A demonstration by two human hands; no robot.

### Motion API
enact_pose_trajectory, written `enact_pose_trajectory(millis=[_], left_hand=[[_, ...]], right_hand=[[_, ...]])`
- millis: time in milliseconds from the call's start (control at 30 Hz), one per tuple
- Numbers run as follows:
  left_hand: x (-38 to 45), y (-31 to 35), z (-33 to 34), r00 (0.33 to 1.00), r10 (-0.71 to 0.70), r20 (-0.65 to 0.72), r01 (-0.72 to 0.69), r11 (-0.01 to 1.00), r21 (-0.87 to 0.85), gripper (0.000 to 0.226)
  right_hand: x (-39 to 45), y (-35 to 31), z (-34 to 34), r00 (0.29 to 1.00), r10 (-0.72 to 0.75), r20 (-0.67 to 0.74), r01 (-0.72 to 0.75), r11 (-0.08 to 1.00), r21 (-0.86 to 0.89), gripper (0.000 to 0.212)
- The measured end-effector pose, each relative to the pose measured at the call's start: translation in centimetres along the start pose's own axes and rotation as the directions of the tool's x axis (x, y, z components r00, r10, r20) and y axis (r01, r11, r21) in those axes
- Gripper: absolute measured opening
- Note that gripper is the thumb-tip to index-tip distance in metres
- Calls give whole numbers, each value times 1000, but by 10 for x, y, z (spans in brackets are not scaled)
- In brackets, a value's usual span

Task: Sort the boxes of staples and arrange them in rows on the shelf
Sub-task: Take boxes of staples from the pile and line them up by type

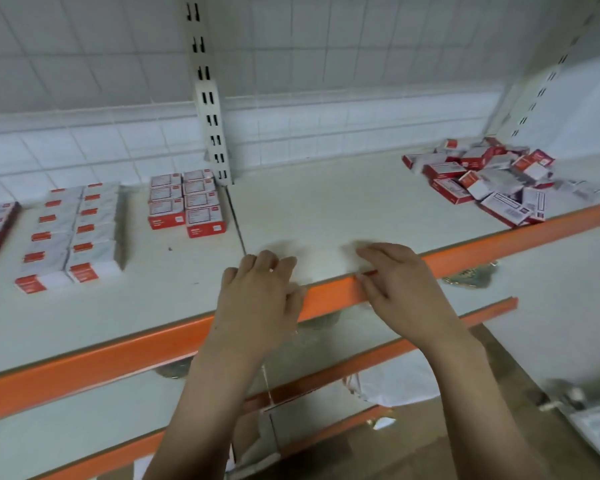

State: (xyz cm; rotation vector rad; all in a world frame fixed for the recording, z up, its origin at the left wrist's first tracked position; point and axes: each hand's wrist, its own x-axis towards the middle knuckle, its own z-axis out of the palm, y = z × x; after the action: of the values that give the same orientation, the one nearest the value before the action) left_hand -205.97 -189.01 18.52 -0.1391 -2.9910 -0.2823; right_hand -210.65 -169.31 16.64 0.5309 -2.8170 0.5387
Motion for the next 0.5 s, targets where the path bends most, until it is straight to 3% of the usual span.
enact_pose_trajectory(millis=[233, 500], left_hand=[[10, 15, 7, 998, -67, 2, 67, 997, -32, 46], [63, 2, 8, 1000, -20, -8, 20, 999, -25, 47]], right_hand=[[5, 24, 4, 1000, -12, -11, 13, 996, 94, 45], [42, 32, 4, 999, 22, -31, -20, 998, 58, 45]])
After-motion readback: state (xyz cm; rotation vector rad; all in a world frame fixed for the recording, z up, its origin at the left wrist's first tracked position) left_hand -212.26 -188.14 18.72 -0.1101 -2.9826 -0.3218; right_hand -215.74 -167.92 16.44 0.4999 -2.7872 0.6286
